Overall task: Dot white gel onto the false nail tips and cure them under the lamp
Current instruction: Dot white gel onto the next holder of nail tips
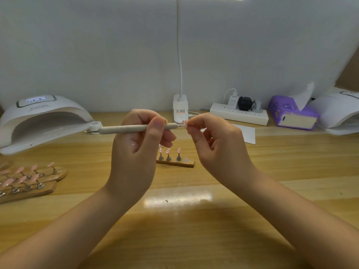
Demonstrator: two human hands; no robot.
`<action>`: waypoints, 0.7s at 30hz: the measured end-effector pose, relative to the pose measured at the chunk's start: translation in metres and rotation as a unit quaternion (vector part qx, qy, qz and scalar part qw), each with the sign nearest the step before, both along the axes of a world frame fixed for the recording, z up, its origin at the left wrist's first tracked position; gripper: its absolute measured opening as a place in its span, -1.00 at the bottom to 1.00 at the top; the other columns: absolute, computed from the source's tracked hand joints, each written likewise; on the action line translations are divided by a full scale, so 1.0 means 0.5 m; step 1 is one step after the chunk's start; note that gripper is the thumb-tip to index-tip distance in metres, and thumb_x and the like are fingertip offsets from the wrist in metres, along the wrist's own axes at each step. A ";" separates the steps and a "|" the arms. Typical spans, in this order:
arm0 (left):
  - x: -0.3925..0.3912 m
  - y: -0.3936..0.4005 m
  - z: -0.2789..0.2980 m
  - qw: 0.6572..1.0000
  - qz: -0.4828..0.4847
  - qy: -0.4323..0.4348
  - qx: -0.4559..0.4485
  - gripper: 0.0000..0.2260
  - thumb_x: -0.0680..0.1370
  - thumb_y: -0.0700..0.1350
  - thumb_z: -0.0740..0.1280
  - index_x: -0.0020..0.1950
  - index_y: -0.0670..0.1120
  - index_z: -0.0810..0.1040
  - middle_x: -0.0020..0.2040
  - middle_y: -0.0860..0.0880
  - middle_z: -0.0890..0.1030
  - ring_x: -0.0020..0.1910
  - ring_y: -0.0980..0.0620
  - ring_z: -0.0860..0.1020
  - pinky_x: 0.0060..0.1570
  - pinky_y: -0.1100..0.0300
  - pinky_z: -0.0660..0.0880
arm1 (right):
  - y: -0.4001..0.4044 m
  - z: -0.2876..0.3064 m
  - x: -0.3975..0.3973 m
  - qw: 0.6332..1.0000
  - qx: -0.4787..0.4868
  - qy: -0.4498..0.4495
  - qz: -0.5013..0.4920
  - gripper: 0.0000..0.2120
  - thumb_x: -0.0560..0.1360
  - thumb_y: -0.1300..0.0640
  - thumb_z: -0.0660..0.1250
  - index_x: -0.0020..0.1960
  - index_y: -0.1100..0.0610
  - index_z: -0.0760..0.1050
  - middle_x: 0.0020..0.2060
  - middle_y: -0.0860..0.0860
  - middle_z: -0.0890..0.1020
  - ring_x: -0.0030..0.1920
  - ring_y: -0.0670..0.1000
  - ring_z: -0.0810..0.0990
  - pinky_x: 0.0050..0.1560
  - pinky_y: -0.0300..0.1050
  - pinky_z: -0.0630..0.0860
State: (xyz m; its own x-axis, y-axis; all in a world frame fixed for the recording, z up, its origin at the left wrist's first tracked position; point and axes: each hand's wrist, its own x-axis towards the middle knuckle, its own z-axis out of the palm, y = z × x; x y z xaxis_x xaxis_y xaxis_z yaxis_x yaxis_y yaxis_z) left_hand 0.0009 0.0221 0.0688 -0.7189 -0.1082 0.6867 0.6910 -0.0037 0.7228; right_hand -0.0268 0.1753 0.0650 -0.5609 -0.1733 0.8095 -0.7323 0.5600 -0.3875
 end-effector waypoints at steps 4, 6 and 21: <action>0.000 -0.001 -0.001 1.000 0.006 -0.007 0.000 -0.91 0.59 -0.13 0.22 -0.07 -0.10 0.49 -0.28 -0.03 0.62 -0.28 0.02 0.60 -0.26 0.25 0.53 | 0.001 0.000 0.000 1.000 0.002 -0.001 -0.001 -0.91 0.53 0.27 0.34 0.01 0.20 0.59 -0.23 -0.19 0.48 -0.31 -0.30 0.46 -0.25 -0.47 0.40; 0.001 -0.001 0.001 1.000 0.005 -0.007 0.011 -0.91 0.59 -0.10 0.24 -0.06 -0.08 0.49 -0.27 -0.02 0.62 -0.26 0.02 0.61 -0.24 0.24 0.53 | 0.000 0.000 0.000 1.000 0.001 -0.004 -0.001 -0.91 0.53 0.27 0.34 0.01 0.20 0.59 -0.24 -0.20 0.47 -0.30 -0.31 0.46 -0.25 -0.47 0.41; 0.002 -0.004 -0.001 0.999 0.025 0.004 -0.031 -0.91 0.50 -0.11 0.23 -0.05 -0.01 0.51 -0.19 -0.05 0.60 -0.18 0.03 0.59 -0.14 0.24 0.55 | 0.002 -0.004 -0.003 1.000 0.004 0.001 -0.005 -0.91 0.53 0.27 0.34 0.01 0.19 0.59 -0.23 -0.15 0.52 -0.31 -0.31 0.45 -0.25 -0.50 0.38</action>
